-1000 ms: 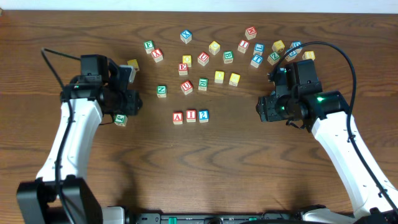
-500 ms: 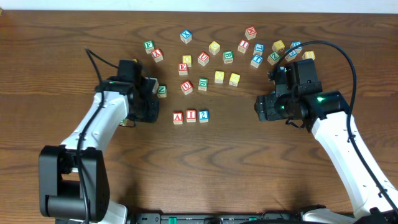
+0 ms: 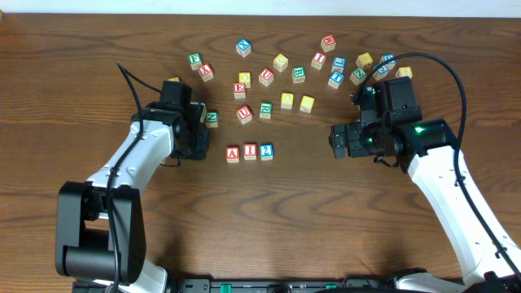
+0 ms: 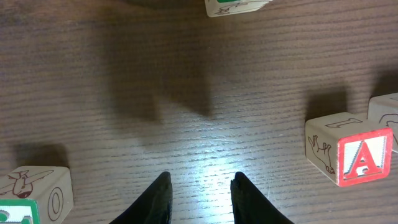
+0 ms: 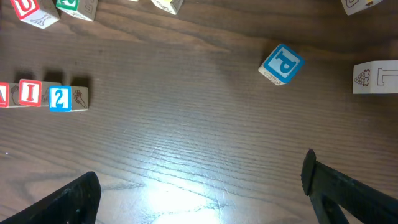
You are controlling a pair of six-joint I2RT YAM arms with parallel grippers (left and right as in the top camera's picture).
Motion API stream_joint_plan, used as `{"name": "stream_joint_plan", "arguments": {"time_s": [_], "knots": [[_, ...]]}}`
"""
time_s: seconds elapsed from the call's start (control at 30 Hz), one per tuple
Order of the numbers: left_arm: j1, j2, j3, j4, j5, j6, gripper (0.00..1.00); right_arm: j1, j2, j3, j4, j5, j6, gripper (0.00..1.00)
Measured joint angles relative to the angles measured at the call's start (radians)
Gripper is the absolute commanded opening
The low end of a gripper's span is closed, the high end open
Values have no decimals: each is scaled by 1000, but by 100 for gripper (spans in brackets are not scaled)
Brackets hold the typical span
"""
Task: Spell out AI2
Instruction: 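Reach the left gripper forward to the left end of the AI2 row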
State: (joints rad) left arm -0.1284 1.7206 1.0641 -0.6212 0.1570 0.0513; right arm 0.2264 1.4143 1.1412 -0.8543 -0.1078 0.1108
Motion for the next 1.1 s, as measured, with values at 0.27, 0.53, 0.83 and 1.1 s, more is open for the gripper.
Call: {"name": "stream_joint_plan", "arguments": {"time_s": [0.27,0.53,0.83,1.1], "knots": [[0,0,-18,9,-3,-5,31,0,0,0,1,0,0,99],[-12,1,-56,46,-3,-48,30,0,0,0,11,0,0,99],[-147,1,-57,83,-10,-69,30,0,0,0,24,0,0,99],[-159,1,-63,83,-23,-120,30,0,0,0,24,0,0,99]]}}
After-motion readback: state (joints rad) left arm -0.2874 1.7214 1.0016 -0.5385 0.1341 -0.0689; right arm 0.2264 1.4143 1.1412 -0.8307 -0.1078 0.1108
